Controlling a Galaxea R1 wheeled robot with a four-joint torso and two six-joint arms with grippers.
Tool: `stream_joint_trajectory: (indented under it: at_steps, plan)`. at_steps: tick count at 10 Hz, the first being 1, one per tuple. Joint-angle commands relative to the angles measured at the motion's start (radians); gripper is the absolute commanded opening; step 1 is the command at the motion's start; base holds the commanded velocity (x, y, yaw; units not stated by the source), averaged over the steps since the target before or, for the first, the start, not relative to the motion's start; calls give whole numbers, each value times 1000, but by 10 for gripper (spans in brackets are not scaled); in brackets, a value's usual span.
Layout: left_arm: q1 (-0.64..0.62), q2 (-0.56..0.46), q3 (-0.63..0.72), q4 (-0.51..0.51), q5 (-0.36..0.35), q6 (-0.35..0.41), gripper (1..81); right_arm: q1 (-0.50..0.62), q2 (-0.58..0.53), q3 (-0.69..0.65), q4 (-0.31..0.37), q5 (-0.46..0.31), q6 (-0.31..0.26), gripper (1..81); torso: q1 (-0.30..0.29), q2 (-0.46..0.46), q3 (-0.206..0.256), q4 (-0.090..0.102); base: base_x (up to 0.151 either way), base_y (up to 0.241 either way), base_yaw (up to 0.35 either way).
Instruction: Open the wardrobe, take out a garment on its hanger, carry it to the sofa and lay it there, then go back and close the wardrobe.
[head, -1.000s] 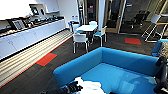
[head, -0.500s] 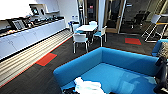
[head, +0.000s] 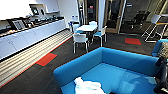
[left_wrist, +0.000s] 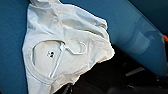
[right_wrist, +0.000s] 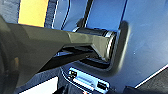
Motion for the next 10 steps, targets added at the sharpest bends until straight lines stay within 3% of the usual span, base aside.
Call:
stream_joint_trajectory:
  at_steps: [1,3,5,6,8,10]
  plan:
    - [80,-219,271,204,6,9,811,15,7,-2,6,-33,4,811,0,0,72,0,0,0,0]
    - [172,-257,288,232,6,9,811,19,7,-5,10,-33,4,811,0,0,25,0,0,0,0]
    - [261,-272,284,258,4,8,811,24,13,-5,11,-33,4,811,-2,-1,47,0,0,0,0]
    - [300,-275,282,259,1,8,811,25,15,-5,10,-33,4,811,-2,-2,48,-61,0,0,0]
    - [369,-283,250,259,-110,9,811,27,16,-7,10,-35,4,811,-2,-2,47,-89,0,0,0]
    - [424,-257,147,261,-280,11,811,27,16,-8,10,-33,4,811,-2,-2,47,-137,0,0,0]
